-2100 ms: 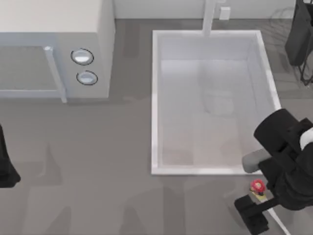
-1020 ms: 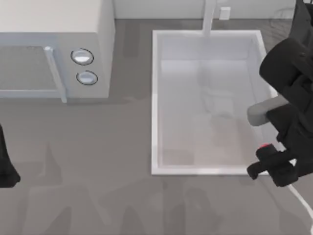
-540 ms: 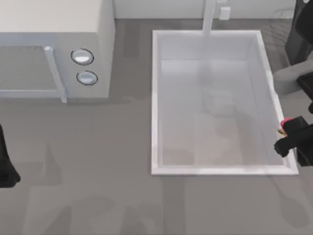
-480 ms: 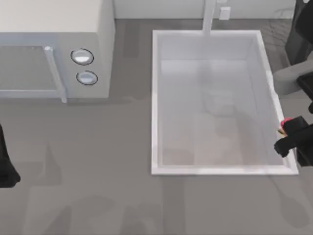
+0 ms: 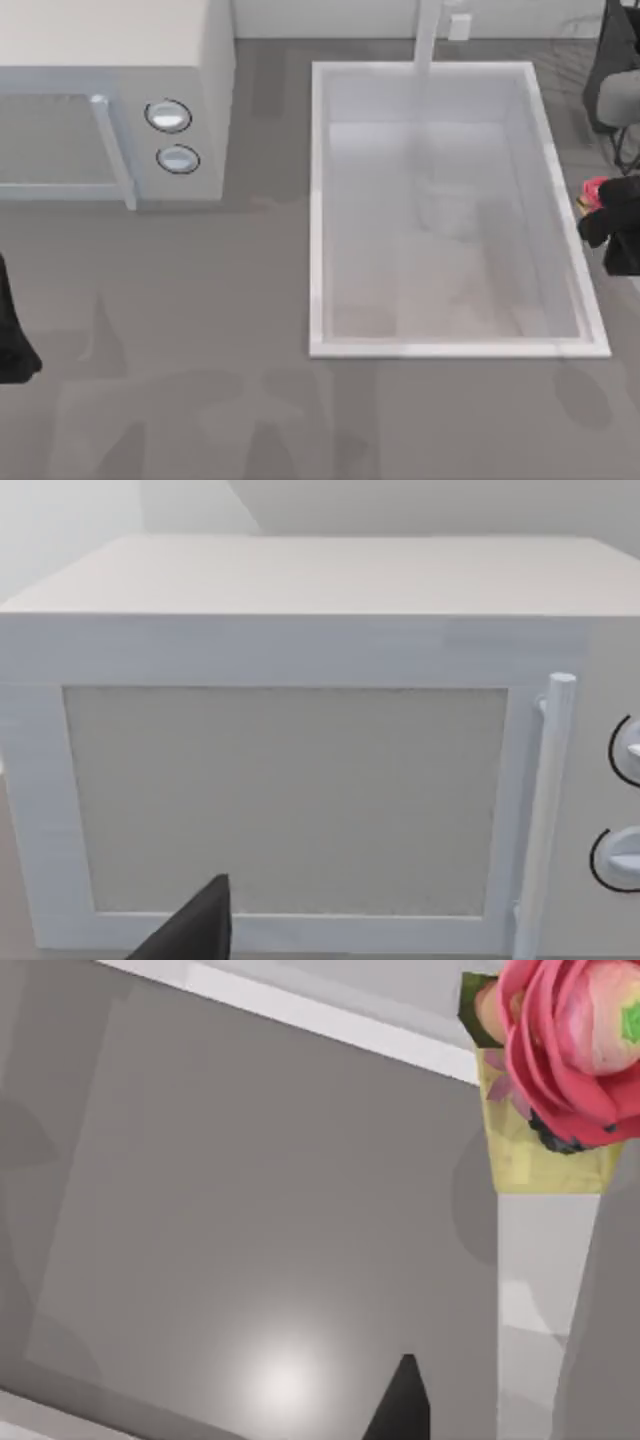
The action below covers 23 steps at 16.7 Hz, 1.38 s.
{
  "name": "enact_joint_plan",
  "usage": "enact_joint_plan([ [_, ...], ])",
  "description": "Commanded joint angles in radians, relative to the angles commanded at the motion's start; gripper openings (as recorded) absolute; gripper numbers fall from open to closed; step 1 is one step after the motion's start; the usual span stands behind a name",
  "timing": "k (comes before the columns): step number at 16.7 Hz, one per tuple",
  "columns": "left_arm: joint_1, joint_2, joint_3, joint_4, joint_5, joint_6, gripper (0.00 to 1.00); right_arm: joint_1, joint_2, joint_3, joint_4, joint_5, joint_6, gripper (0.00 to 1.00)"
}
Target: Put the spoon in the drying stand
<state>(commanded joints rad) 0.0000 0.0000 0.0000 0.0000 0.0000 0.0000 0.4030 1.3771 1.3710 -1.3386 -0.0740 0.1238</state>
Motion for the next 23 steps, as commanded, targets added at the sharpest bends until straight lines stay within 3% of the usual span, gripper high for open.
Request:
enact_joint_plan([
  [15, 0.000, 0.000, 0.000, 0.000, 0.000, 0.000, 1.00, -0.957, -0.346, -0.207, 1.112, -0.498, -0.103, 0.00],
  [18, 0.000, 0.000, 0.000, 0.000, 0.000, 0.000, 1.00, -1.032, -0.385, -0.223, 1.187, -0.540, -0.107, 0.00],
  [23, 0.000, 0.000, 0.000, 0.000, 0.000, 0.000, 1.00, -1.033, -0.384, -0.221, 1.189, -0.540, -0.106, 0.00],
])
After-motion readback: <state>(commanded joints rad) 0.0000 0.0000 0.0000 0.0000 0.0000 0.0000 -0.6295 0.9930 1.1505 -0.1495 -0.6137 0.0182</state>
